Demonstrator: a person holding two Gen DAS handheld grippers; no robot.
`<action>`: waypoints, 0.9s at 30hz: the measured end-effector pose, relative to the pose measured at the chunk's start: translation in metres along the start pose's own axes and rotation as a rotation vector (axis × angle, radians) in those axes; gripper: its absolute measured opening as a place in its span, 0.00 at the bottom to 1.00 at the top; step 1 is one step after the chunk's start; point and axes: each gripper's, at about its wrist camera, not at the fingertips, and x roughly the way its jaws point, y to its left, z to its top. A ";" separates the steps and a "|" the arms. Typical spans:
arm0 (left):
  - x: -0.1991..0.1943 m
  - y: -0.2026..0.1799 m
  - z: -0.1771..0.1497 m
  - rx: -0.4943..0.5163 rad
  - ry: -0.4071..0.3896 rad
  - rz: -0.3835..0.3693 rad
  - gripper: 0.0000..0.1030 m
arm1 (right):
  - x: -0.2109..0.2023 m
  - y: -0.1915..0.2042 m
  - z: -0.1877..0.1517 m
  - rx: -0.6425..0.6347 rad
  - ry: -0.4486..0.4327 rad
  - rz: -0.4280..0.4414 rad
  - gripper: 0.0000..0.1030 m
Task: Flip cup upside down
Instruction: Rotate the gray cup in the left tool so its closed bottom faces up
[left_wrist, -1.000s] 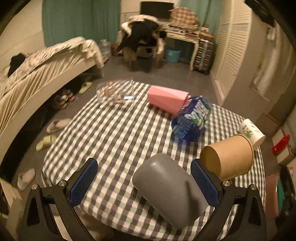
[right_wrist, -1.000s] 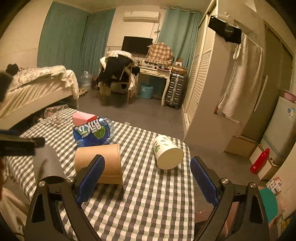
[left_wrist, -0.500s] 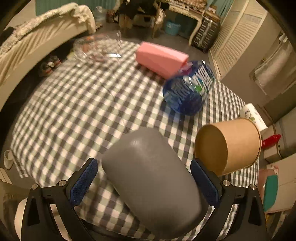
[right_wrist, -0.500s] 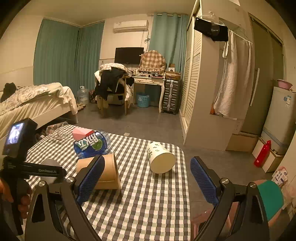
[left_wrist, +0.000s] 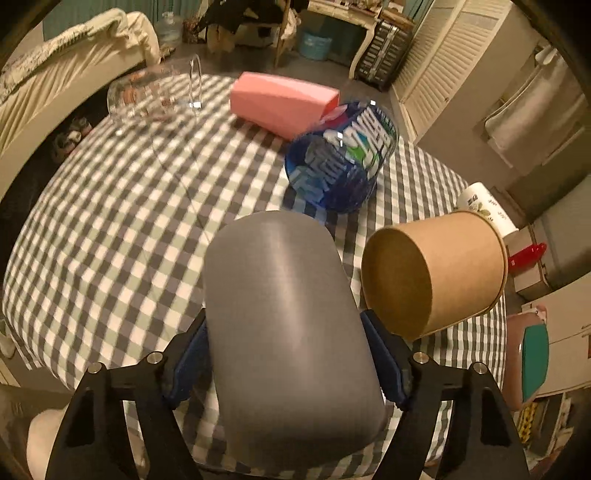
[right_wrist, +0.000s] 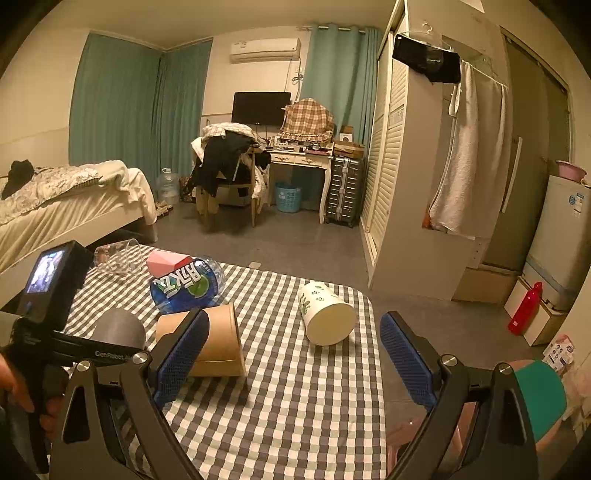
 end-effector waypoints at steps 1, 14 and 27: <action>-0.002 0.000 0.002 0.006 -0.023 0.003 0.75 | 0.000 -0.001 0.000 0.001 -0.001 0.003 0.91; -0.039 0.001 0.003 0.129 -0.295 0.019 0.71 | 0.025 0.027 -0.006 -0.021 0.050 0.073 0.91; -0.003 -0.005 -0.015 0.259 -0.443 0.075 0.71 | 0.043 0.051 -0.007 -0.079 0.083 0.062 0.91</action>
